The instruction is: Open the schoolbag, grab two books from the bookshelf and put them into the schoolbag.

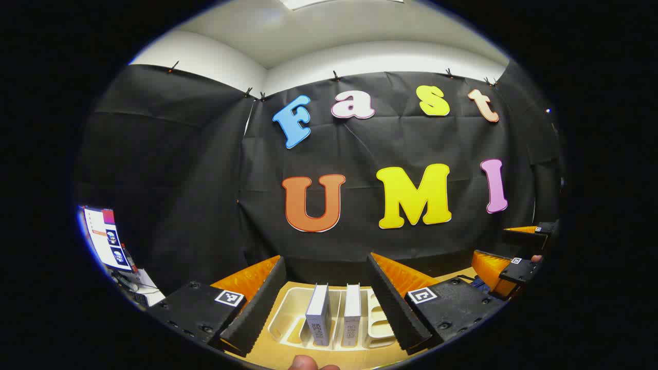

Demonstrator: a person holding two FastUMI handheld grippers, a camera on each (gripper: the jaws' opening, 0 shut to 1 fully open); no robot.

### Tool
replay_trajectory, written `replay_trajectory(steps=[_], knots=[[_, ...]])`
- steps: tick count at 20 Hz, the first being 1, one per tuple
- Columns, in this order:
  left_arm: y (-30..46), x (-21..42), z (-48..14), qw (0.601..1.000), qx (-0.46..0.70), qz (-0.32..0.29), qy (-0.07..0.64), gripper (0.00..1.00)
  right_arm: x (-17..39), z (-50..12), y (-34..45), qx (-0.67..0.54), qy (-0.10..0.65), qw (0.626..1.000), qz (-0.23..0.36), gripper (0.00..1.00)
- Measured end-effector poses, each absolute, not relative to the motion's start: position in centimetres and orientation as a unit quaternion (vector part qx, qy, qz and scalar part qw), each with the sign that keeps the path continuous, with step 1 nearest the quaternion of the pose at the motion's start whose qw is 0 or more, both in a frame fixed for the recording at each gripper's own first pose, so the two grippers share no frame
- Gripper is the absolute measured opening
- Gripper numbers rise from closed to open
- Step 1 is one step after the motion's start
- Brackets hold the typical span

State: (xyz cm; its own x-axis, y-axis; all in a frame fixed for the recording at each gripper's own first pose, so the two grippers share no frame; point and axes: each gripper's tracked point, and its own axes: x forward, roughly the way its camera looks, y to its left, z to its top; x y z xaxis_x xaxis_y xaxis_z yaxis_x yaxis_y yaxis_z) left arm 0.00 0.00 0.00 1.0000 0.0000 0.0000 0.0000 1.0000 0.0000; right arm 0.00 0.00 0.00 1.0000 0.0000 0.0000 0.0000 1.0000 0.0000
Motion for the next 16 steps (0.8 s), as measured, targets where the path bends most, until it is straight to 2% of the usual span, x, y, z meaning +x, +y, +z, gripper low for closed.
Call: replay_trajectory(steps=[1,2,3,4,5,6,16], knots=[[0.1,0.1,0.1,1.000,0.003,-0.004,-0.002,0.94,0.0,-0.1,0.4,-0.001,0.001,1.000,0.005,0.92],[0.1,0.1,0.0,1.000,0.003,-0.007,-0.004,0.94,0.1,-0.1,0.7,-0.004,0.005,1.000,0.010,0.98],[0.0,0.2,0.0,1.000,-0.001,-0.014,-0.002,0.94,0.2,-0.1,1.0,-0.006,0.006,1.000,0.014,0.98],[-0.4,0.4,0.0,1.000,0.000,-0.021,0.001,0.99,0.2,0.1,1.1,-0.007,0.006,1.000,0.015,0.95],[-0.3,0.4,0.0,1.000,0.003,-0.018,0.001,0.99,0.1,0.2,1.0,-0.007,0.005,1.000,0.014,0.98],[0.3,0.2,-0.1,1.000,0.002,-0.015,0.001,0.99,0.0,0.2,0.8,-0.005,0.006,1.000,0.012,0.95],[0.0,-0.3,-0.3,1.000,-0.005,0.002,0.009,0.99,-0.3,-0.3,-0.4,0.009,0.019,1.000,-0.002,0.95]])
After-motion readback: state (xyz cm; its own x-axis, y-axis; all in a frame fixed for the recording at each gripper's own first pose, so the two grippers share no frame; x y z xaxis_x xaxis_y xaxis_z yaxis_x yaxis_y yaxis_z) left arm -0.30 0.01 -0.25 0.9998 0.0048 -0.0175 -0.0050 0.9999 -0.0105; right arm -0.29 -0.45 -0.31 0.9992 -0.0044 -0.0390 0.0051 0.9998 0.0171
